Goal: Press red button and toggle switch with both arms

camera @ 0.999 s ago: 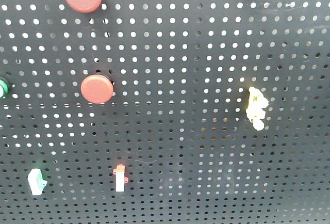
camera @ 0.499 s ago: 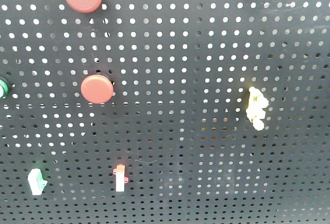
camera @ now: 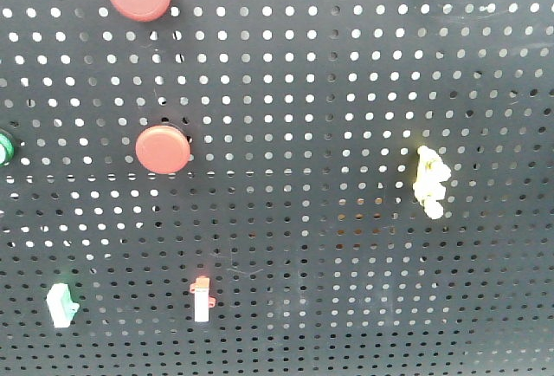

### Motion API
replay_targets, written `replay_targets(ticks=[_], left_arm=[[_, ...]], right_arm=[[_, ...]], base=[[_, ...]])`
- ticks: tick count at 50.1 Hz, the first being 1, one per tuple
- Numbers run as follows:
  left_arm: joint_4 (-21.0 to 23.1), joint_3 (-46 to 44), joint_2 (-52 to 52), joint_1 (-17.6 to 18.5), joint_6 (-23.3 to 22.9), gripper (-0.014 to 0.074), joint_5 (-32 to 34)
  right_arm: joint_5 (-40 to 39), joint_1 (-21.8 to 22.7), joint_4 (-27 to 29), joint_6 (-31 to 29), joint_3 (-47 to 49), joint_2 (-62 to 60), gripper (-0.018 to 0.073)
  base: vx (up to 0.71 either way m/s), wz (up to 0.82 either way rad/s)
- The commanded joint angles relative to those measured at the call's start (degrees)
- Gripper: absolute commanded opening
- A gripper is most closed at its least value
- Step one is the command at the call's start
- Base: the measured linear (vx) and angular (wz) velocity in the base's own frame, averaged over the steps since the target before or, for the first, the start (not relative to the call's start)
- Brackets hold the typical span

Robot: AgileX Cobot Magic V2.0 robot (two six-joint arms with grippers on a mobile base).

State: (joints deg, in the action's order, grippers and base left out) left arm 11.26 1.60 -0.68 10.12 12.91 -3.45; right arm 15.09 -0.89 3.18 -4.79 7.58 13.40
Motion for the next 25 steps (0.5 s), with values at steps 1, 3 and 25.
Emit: replay_targets(ticks=[1, 3, 25], left_arm=[[0.0, 2.0, -0.9, -0.1, -0.5, 0.0002, 4.3], [0.0, 2.0, -0.9, -0.1, -0.5, 0.0002, 4.3], [0.0, 2.0, -0.9, -0.1, -0.5, 0.0002, 4.3]], right_arm=[[-12.8, 0.5, -10.9, 13.7, -1.6, -0.4, -0.0003], [-15.9, 0.5, -10.6, 14.5, -4.2, -1.9, -0.0003], [-15.5, 0.5, -8.1, 12.7, -10.0, -14.7, -0.0003]], base=[[0.00, 0.00], [0.00, 0.00], [0.00, 0.00]])
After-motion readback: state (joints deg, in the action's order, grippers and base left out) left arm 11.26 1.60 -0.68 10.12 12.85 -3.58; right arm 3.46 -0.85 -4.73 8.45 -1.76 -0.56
